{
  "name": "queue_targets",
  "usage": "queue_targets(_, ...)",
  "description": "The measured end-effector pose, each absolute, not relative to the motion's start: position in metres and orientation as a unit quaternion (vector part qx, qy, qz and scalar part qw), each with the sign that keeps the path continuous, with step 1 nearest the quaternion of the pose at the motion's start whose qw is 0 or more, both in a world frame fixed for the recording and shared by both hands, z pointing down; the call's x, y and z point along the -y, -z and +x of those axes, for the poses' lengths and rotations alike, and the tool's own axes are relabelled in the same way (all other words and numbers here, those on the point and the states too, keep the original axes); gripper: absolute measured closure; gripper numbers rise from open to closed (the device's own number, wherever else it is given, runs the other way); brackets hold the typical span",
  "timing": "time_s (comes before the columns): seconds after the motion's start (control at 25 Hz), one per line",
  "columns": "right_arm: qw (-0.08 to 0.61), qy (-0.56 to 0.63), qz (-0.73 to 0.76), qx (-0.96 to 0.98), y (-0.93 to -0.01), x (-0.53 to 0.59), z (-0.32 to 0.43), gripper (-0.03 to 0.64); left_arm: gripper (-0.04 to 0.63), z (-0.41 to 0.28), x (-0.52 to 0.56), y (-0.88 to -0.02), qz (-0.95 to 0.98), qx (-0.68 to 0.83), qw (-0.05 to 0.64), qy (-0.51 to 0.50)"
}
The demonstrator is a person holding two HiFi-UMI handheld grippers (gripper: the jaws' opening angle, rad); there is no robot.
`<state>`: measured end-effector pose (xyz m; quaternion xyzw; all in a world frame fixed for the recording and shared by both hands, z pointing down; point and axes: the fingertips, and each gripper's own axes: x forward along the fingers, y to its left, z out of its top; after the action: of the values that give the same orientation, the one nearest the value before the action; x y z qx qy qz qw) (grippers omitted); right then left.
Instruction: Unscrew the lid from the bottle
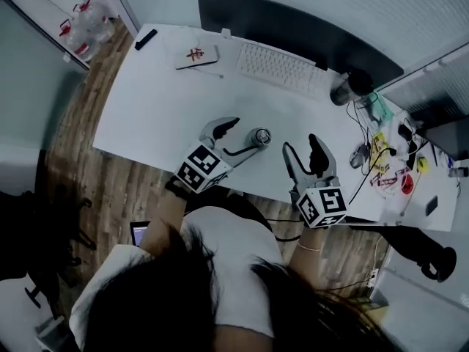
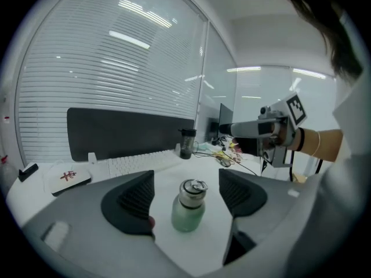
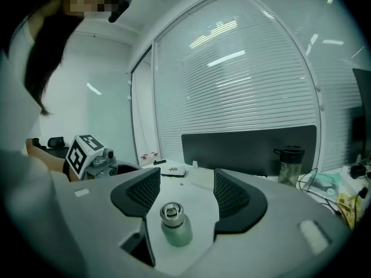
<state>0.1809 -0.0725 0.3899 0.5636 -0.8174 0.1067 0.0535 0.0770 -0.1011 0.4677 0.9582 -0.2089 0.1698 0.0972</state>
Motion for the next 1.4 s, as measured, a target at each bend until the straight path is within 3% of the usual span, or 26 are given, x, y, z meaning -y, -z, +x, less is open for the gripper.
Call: queue_targets(1.4,0.100,-0.169,0.439,0.877,-0.486,0.101,0.118,0.321,0.218,0.099,0.085,-0.559,0.968,0.110,0.101,-0.202)
